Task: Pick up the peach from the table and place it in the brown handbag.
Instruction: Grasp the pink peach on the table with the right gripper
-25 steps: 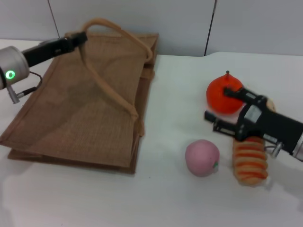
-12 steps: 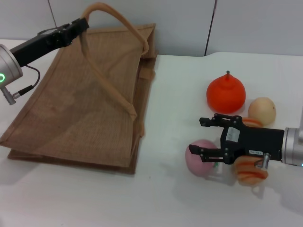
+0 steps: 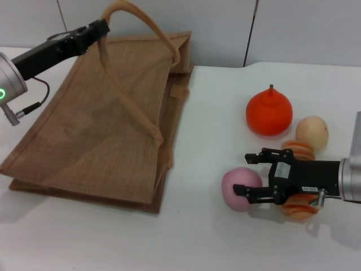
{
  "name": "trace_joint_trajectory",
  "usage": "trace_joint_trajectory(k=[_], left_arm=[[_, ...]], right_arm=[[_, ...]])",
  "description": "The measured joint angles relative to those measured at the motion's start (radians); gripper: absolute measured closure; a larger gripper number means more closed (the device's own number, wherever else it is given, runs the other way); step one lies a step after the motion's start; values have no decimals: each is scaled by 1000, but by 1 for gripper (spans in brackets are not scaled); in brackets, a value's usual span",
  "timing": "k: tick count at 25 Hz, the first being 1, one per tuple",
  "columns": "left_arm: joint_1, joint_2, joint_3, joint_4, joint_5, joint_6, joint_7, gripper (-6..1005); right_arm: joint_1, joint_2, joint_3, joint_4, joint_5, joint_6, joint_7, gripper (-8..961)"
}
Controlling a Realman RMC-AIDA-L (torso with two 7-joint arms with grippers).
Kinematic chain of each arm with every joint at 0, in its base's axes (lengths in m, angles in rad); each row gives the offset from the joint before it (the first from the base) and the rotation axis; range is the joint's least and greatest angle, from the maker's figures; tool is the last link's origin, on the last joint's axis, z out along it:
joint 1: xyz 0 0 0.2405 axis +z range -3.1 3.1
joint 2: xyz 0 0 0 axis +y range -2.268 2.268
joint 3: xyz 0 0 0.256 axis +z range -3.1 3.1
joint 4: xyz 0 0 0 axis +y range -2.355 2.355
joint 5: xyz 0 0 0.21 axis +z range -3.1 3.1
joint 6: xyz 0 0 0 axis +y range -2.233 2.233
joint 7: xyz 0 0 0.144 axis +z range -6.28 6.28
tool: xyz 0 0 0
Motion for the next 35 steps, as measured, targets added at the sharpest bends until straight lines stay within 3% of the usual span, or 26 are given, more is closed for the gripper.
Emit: trace_joint_trajectory(k=[10, 21, 35], left_arm=[[0, 0, 0, -2, -4, -2, 1, 879], [0, 0, 0, -2, -4, -4, 1, 879], [0, 0, 0, -2, -4, -30, 1, 880]], right_arm=[[2, 0, -14, -1, 1, -12, 14, 126], [3, 0, -32, -2, 0, -10, 24, 409], [3, -1, -35, 2, 3, -2, 17, 506]])
